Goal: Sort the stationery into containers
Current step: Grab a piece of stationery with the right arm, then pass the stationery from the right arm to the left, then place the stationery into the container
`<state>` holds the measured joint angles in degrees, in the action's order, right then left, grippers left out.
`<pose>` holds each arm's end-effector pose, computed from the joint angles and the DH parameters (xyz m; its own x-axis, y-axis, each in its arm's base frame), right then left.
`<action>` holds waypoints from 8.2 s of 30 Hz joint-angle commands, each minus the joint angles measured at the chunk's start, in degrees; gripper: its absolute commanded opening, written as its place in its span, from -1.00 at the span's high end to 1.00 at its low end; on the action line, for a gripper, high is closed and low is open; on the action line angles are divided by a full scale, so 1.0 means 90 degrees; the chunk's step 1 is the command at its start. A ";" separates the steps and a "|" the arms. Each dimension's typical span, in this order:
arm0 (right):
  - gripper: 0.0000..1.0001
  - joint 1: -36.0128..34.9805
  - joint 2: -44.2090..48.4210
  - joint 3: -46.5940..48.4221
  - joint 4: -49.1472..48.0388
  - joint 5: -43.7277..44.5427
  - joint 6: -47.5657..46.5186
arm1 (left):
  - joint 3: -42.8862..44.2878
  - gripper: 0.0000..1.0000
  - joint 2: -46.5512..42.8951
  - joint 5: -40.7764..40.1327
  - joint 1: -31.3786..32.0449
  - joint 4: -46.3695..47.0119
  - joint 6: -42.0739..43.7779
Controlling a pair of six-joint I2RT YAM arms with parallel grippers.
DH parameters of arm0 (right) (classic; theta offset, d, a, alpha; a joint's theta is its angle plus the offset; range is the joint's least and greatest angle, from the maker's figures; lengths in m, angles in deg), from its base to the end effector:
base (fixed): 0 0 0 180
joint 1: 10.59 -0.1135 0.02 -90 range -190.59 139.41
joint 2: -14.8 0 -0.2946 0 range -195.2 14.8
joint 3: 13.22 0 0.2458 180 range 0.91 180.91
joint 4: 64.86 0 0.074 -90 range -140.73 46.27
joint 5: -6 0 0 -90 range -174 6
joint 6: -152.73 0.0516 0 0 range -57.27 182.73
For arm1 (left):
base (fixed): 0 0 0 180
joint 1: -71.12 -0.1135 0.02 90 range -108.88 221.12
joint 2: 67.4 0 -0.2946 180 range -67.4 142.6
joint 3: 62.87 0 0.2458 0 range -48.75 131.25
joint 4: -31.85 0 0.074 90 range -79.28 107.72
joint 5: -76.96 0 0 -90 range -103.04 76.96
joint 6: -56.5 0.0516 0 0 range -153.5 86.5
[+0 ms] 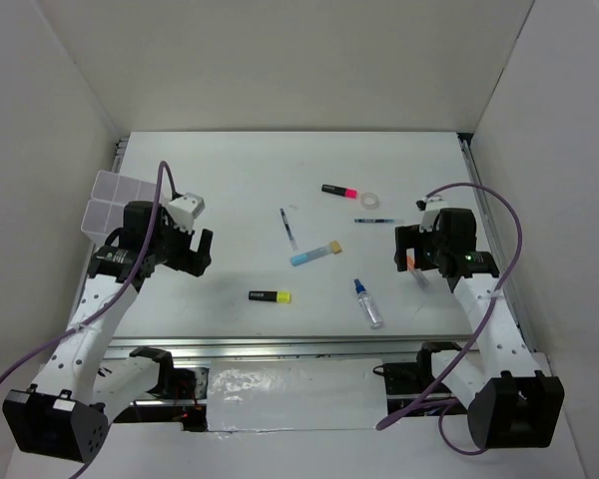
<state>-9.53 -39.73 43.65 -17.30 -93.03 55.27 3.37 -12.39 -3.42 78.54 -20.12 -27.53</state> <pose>0.1828 0.0047 0.2748 -0.6917 -0.1154 -0.7129 -0.1836 0.9828 0.0190 0.1841 -0.0327 0.3212 -0.6174 0.1838 -0.7649 0.3188 0.9474 -0.0297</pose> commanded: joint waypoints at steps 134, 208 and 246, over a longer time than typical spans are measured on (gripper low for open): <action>1.00 -0.2930 -0.6364 0.5485 0.3571 -0.6662 0.0673 | -0.0596 -0.46 0.1027 0.0805 0.5953 0.4330 0.6779; -0.82 -0.0079 -0.4860 0.4909 0.2682 -0.4778 -0.0098 | 0.3526 0.94 0.5050 0.2983 -0.4516 0.6988 -0.1075; -0.70 -0.1825 -0.6070 0.5719 0.1579 -0.3254 0.0468 | 0.2696 0.19 0.5344 0.2846 -0.4496 0.7184 -0.0361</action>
<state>-23.47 -92.53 92.00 0.09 -124.53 57.81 28.90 36.83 19.75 37.51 41.84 -32.16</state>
